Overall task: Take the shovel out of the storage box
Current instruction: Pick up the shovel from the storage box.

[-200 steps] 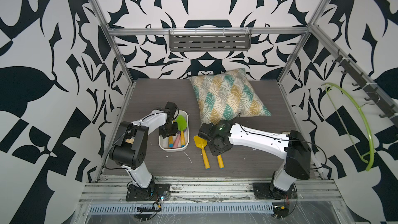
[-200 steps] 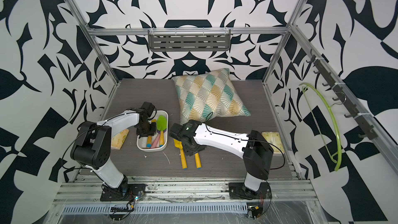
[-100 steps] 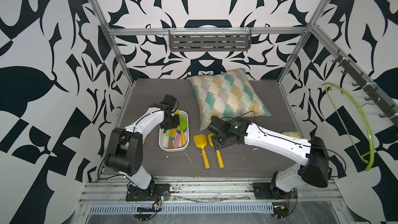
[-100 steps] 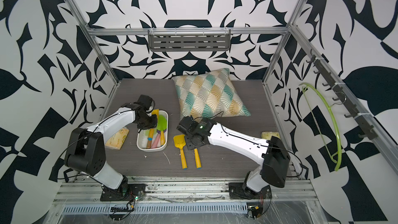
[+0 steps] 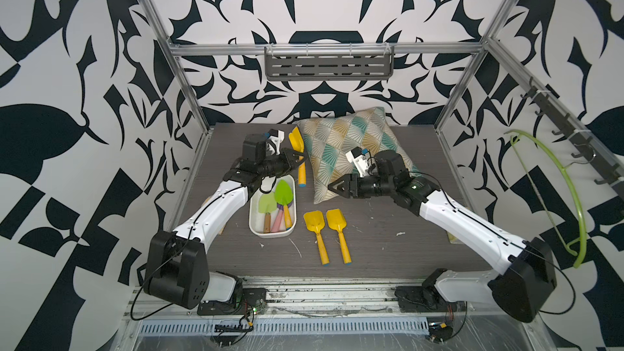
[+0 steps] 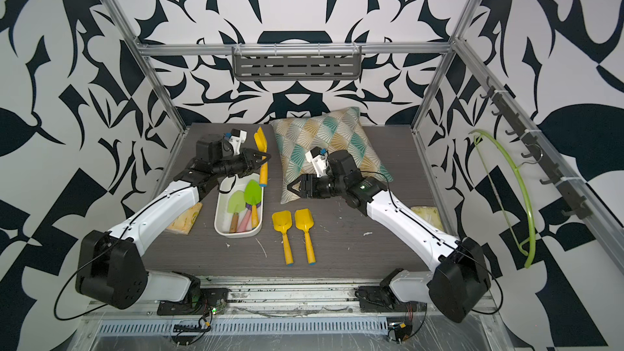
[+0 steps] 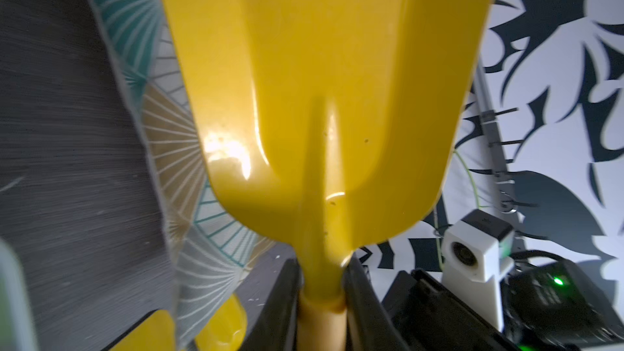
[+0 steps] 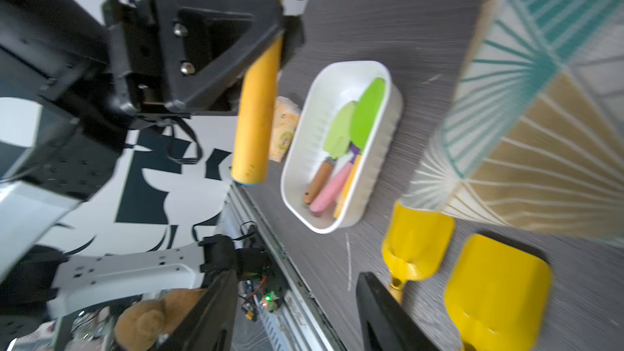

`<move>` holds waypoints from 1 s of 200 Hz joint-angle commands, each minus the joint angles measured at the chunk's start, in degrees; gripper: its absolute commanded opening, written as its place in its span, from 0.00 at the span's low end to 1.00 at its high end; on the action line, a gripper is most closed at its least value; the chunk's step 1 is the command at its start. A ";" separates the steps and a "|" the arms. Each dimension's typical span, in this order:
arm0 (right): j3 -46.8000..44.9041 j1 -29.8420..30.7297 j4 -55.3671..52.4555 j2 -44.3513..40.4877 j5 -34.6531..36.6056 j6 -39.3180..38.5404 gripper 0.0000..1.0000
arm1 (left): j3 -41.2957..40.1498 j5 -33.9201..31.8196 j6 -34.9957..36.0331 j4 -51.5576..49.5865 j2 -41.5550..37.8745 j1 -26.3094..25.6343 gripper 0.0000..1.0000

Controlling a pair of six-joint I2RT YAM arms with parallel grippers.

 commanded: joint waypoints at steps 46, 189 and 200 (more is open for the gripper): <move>5.97 -0.12 15.39 7.13 -10.61 5.21 0.61 | -6.61 4.02 -12.03 23.52 -2.11 -2.90 0.00; 6.39 0.07 22.39 13.04 -13.59 8.83 0.19 | -14.95 3.41 -22.01 43.79 2.94 -5.02 0.00; 6.53 0.07 22.07 13.05 -13.58 8.68 0.13 | -14.87 3.22 -21.30 42.43 2.60 -5.02 0.00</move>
